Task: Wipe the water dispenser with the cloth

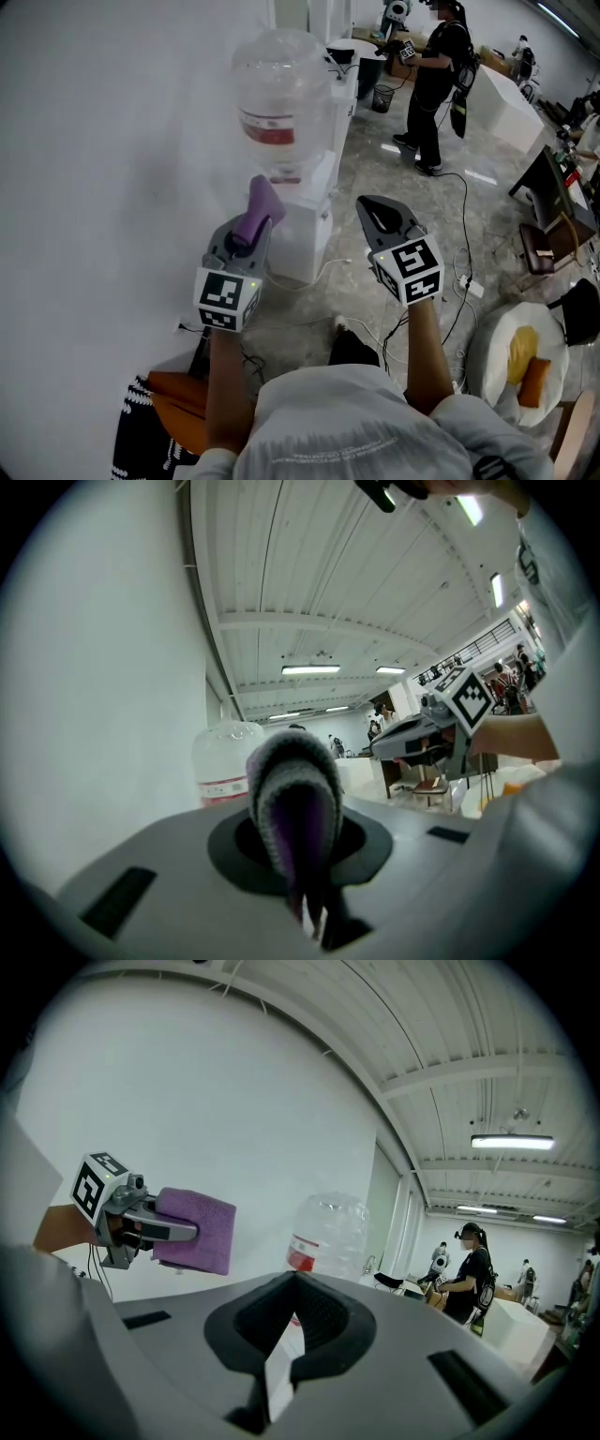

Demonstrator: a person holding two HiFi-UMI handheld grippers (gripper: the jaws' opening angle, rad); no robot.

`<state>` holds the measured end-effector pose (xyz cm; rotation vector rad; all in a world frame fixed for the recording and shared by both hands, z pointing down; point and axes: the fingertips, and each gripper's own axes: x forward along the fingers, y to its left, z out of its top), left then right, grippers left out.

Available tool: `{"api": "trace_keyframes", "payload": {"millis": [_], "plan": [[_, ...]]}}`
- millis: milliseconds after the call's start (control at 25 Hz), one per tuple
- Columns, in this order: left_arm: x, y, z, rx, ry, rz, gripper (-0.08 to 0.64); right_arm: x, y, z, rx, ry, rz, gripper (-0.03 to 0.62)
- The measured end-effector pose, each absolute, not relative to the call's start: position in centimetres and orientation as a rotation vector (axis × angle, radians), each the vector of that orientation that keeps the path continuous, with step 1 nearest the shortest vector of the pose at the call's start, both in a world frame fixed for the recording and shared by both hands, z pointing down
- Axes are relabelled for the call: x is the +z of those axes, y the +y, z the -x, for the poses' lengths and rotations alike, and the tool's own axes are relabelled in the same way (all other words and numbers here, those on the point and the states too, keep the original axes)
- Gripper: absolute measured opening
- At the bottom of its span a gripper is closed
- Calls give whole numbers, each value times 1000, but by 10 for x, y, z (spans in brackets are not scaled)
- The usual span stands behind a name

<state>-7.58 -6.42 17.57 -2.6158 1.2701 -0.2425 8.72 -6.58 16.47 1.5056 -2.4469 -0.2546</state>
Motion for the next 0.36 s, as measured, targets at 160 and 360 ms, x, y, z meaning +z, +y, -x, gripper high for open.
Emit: {"api": "trace_keyframes", "payload": {"millis": [160, 360], "plan": [[181, -62, 79, -258, 1285, 2616, 46, 169, -65, -86, -250, -2442, -1499, 8], [181, -60, 82, -260, 1292, 2612, 46, 169, -64, -82, -253, -2440, -1491, 8]]}}
